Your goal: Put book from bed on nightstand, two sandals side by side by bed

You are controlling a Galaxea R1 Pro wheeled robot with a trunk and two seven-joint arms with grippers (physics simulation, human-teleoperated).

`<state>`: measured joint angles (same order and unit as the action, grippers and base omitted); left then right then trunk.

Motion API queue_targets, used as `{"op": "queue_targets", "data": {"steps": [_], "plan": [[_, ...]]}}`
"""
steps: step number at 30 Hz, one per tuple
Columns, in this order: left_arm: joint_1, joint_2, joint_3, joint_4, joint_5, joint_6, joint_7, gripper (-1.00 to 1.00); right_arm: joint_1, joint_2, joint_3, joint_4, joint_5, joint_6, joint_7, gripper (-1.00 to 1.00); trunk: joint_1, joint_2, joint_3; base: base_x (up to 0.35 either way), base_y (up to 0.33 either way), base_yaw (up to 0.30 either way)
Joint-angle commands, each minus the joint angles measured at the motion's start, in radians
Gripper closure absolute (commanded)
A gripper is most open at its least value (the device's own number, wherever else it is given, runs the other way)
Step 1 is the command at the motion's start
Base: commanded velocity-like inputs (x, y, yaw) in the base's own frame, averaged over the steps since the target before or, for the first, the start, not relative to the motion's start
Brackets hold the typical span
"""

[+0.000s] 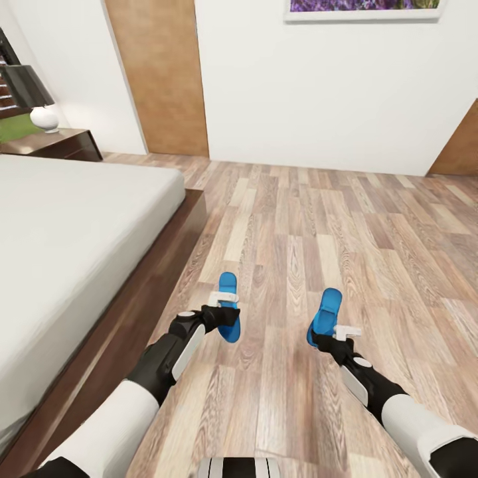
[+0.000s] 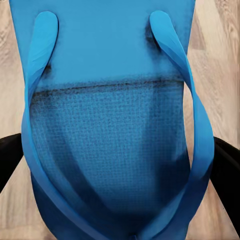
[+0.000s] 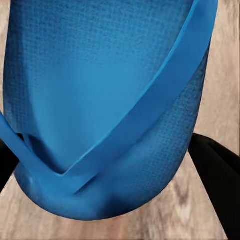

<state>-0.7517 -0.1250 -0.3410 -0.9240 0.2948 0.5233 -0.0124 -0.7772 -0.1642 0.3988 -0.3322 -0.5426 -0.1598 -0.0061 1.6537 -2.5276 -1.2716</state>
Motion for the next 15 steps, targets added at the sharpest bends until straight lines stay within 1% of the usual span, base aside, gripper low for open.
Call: {"op": "queue_targets", "data": {"steps": [1,2,3,5,6,7,8,9,10,11,12,13,15], "plan": [[0.0,-0.001,0.0,0.007,0.001,0.004,-0.001,1.0,0.0,-0.008,0.008,-0.009,-0.011,-0.004,0.013,1.0,-0.001,0.0,0.003,0.0,-0.018,0.0],[-0.001,-0.001,0.0,0.019,0.001,0.003,-0.001,1.0,0.0,-0.02,0.008,-0.034,-0.011,-0.004,0.025,1.0,-0.001,0.0,0.007,0.0,-0.009,0.0],[-0.002,-0.002,0.001,0.079,0.003,-0.015,-0.001,1.0,0.0,-0.042,0.008,-0.112,-0.011,0.002,0.035,1.0,-0.001,0.0,0.011,0.0,-0.001,0.0],[-0.006,-0.005,0.001,0.128,0.008,-0.058,-0.001,1.0,0.0,-0.045,0.006,-0.137,-0.011,0.004,0.036,1.0,-0.002,0.001,0.019,0.0,0.0,0.0],[-0.009,-0.009,0.0,0.155,0.017,-0.084,-0.001,1.0,0.0,-0.046,0.006,-0.148,-0.011,0.004,0.036,1.0,-0.003,0.001,0.023,0.0,0.0,0.0],[-0.016,-0.014,-0.001,0.205,0.043,-0.127,0.0,1.0,0.001,-0.054,0.007,-0.178,-0.011,0.006,0.037,1.0,-0.003,0.001,0.026,0.0,0.0,0.0],[-0.022,-0.015,-0.001,0.238,0.063,-0.151,0.002,1.0,0.003,-0.071,0.008,-0.22,-0.012,0.008,0.036,1.0,-0.004,0.002,0.03,0.0,0.0,0.0],[-0.024,-0.015,-0.001,0.251,0.069,-0.16,0.002,1.0,0.012,-0.085,0.008,-0.258,-0.012,0.011,0.036,1.0,-0.004,0.002,0.034,0.0,0.0,0.0],[-0.024,-0.015,-0.001,0.254,0.071,-0.161,0.003,1.0,0.016,-0.09,0.008,-0.271,-0.012,0.013,0.036,1.0,-0.005,0.002,0.038,0.0,0.0,0.0],[-0.025,-0.015,-0.001,0.26,0.072,-0.166,0.004,1.0,0.028,-0.106,0.007,-0.306,-0.013,0.023,0.035,1.0,-0.005,0.002,0.042,0.0,0.0,0.0],[-0.025,-0.015,-0.001,0.261,0.073,-0.168,0.004,1.0,0.032,-0.112,0.007,-0.316,-0.013,0.026,0.034,1.0,-0.005,0.003,0.046,0.0,0.0,0.0],[-0.026,-0.015,-0.002,0.263,0.071,-0.176,0.007,1.0,0.042,-0.125,0.007,-0.341,-0.013,0.035,0.033,1.0,-0.006,0.003,0.05,0.0,0.0,0.0],[-0.026,-0.015,-0.008,0.254,0.064,-0.195,0.009,1.0,0.06,-0.133,0.008,-0.362,-0.013,0.042,0.031,1.0,-0.007,0.003,0.057,0.0,0.0,0.0]]}}
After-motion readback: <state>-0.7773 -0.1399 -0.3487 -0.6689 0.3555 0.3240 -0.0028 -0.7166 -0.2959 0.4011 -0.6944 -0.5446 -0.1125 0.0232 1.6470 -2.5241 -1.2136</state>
